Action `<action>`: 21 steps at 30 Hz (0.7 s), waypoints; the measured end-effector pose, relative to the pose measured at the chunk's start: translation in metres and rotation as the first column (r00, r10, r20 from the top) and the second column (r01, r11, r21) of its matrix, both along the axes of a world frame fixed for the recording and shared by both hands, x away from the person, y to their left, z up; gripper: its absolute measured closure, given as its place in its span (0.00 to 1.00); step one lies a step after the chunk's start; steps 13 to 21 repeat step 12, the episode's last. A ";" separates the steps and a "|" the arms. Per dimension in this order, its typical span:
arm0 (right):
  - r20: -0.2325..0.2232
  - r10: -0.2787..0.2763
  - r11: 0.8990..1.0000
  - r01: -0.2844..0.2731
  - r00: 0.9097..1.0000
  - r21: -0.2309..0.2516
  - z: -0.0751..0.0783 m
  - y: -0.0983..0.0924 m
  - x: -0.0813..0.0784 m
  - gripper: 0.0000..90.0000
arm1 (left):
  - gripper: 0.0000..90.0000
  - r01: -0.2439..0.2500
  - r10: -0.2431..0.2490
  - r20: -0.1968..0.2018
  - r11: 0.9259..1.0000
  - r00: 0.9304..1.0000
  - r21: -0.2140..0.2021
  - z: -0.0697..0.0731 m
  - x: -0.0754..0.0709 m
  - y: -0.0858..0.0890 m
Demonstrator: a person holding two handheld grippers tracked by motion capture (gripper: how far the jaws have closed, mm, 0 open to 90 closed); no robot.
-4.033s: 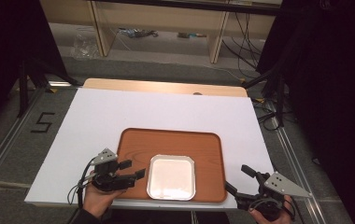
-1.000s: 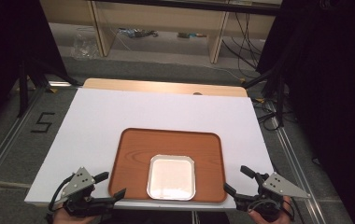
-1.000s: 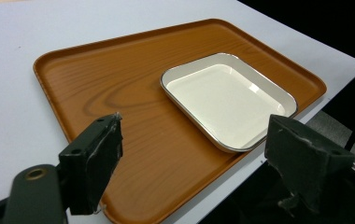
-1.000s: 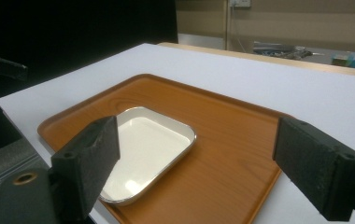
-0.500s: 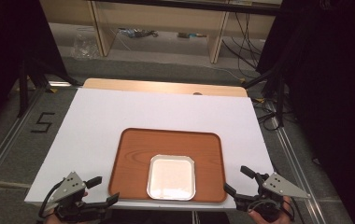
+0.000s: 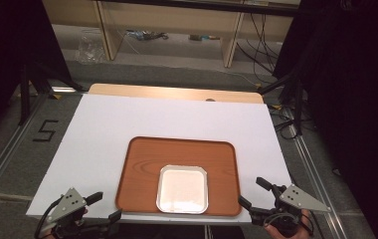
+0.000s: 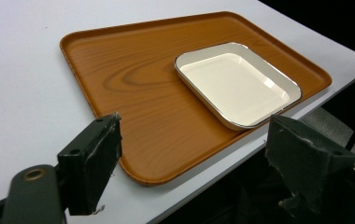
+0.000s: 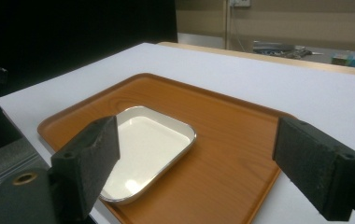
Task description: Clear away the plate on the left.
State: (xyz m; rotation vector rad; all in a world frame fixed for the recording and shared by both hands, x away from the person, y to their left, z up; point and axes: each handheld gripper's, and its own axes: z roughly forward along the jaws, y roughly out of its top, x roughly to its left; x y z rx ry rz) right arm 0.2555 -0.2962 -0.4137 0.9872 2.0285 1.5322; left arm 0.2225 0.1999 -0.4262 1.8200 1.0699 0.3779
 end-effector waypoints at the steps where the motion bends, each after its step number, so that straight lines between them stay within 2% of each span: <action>1: 0.000 0.000 1.000 0.000 1.000 0.000 0.000 0.000 0.000 0.18 | 0.21 -0.008 0.008 -0.007 1.000 1.000 -0.006 0.000 0.000 -0.001; 4: 0.000 0.000 1.000 0.000 1.000 0.000 0.000 0.000 0.000 0.18 | 0.21 0.003 -0.003 -0.003 1.000 1.000 0.004 -0.001 0.001 0.000; 5: 0.000 0.000 1.000 0.000 1.000 0.000 0.000 0.000 0.000 0.18 | 0.21 -0.014 0.014 -0.017 1.000 1.000 -0.001 -0.001 0.000 0.000; 6: 0.001 0.001 1.000 -0.001 1.000 0.000 0.000 0.000 0.000 0.18 | 0.21 -0.010 0.010 -0.015 1.000 1.000 -0.002 -0.001 0.001 0.000; 7: 0.001 0.003 1.000 -0.003 1.000 0.004 0.000 0.000 0.000 0.18 | 0.21 -0.001 0.002 -0.006 1.000 1.000 0.013 -0.001 0.002 0.000; 8: -0.015 0.004 1.000 -0.003 1.000 0.017 0.000 0.001 -0.001 0.18 | 0.21 -0.002 0.002 -0.008 1.000 1.000 0.015 -0.001 0.002 0.000; 21: -0.011 0.001 1.000 -0.001 1.000 0.020 0.000 0.001 -0.001 0.18 | 0.21 -0.001 0.001 -0.017 1.000 1.000 0.003 -0.002 0.002 -0.001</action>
